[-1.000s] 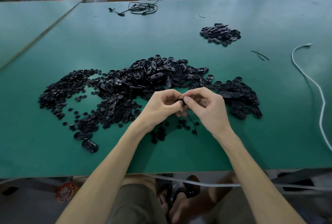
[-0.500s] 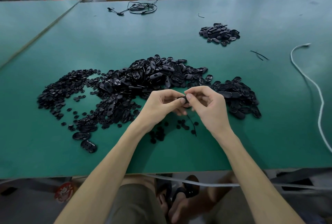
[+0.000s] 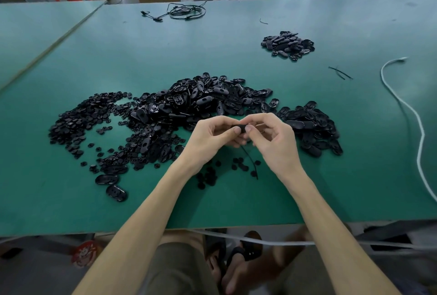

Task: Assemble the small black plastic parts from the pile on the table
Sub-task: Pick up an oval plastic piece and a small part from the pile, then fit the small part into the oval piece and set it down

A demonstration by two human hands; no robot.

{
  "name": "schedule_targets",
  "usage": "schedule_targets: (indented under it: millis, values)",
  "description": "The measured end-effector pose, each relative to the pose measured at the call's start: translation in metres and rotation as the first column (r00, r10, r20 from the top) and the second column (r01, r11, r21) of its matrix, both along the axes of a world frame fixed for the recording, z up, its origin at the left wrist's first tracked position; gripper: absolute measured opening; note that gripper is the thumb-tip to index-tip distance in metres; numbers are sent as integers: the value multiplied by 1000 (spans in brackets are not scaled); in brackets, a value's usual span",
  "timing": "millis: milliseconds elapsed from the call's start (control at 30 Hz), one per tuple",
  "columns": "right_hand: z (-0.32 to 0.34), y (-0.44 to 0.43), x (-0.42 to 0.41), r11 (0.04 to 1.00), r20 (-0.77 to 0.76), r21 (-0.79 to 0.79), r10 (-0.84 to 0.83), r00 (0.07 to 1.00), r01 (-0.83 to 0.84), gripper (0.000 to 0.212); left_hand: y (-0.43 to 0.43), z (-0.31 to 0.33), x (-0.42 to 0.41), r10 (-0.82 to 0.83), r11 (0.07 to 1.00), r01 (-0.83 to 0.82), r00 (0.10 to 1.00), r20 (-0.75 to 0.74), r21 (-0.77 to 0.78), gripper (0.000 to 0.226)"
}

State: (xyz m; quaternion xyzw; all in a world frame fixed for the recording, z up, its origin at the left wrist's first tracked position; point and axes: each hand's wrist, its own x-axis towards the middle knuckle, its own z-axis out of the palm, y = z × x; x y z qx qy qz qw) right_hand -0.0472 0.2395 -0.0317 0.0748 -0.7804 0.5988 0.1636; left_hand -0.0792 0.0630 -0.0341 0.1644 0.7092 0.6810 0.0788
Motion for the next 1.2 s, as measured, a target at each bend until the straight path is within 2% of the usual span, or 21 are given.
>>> schedule_targets:
  millis: [133,267,433,633,733,833,900,1000,1067,1200]
  values:
    - [0,2,-1,976,-52,11,-218,975,219,23,-2,-1,-2,46,999,-45,999,-6,22,24]
    - [0,7,-4,869,45,-124,-477,878,479,21,-3,-2,-5,96,994,-98,995,30,57,26]
    - [-2,7,-5,837,127,-94,-527,840,540,35,-9,1,-9,211,939,-236,970,123,250,24]
    - [1,7,-4,821,101,-81,-558,824,566,46,-19,9,-14,161,777,-334,925,344,534,31]
    - [-1,6,-4,871,8,-18,-491,871,491,40,-22,10,-15,140,711,-372,907,397,597,33]
    - [-5,1,-5,910,-104,291,-279,955,297,35,-21,10,-15,131,697,-378,902,410,609,35]
    - [-7,-4,-5,842,-141,520,-82,987,144,45,-20,10,-15,116,689,-376,901,417,620,35]
    - [-12,-11,-6,679,6,732,83,997,-61,60,-22,10,-15,77,666,-370,898,434,648,34]
    - [-17,-12,-6,629,44,772,88,995,-90,59,-23,11,-15,68,662,-371,895,441,651,33]
    - [-15,-12,-4,696,-36,717,88,995,-36,41,-22,12,-13,62,690,-347,903,426,635,31]
